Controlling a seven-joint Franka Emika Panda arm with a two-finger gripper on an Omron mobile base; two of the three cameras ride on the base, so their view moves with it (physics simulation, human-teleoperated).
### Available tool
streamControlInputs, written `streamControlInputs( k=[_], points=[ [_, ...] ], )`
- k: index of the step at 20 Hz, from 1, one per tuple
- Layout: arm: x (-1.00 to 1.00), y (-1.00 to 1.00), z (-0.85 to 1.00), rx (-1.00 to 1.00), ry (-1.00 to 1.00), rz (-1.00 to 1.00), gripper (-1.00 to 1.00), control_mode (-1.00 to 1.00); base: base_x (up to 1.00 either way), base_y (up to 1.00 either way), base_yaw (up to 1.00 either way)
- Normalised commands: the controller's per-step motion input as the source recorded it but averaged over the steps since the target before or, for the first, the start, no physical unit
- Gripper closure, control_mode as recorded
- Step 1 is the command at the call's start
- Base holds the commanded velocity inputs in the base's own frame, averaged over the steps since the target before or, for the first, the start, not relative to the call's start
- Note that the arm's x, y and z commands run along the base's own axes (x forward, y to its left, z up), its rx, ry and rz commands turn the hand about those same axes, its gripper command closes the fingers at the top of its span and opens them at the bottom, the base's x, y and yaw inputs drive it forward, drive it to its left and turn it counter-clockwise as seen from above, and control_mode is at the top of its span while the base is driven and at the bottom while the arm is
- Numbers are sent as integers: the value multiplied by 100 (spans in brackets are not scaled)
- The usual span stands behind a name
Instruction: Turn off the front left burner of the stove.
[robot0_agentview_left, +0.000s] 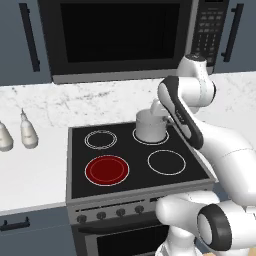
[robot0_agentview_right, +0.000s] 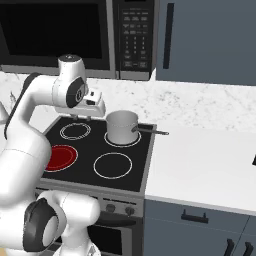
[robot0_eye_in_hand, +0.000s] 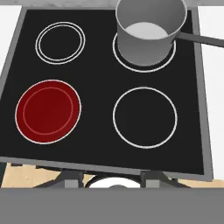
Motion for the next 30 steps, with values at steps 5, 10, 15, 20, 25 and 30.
streamControlInputs(
  k=[5, 10, 15, 20, 25, 30],
  points=[
    [3, 30, 0, -7, -2, 0, -100, -100, 0, 0, 0],
    [-51, 90, 0, -32, -9, 19, -100, -100, 0, 0, 0],
    [-88, 100, -6, -39, -18, 26, -100, -100, 0, 0, 0],
    [-100, 100, -20, -45, -19, 29, -100, -100, 0, 0, 0],
    [-79, 98, -30, -43, -15, 30, -100, -100, 0, 0, 0],
    [-46, 45, -31, -15, -3, 14, -100, -100, 0, 0, 0]
  ],
)
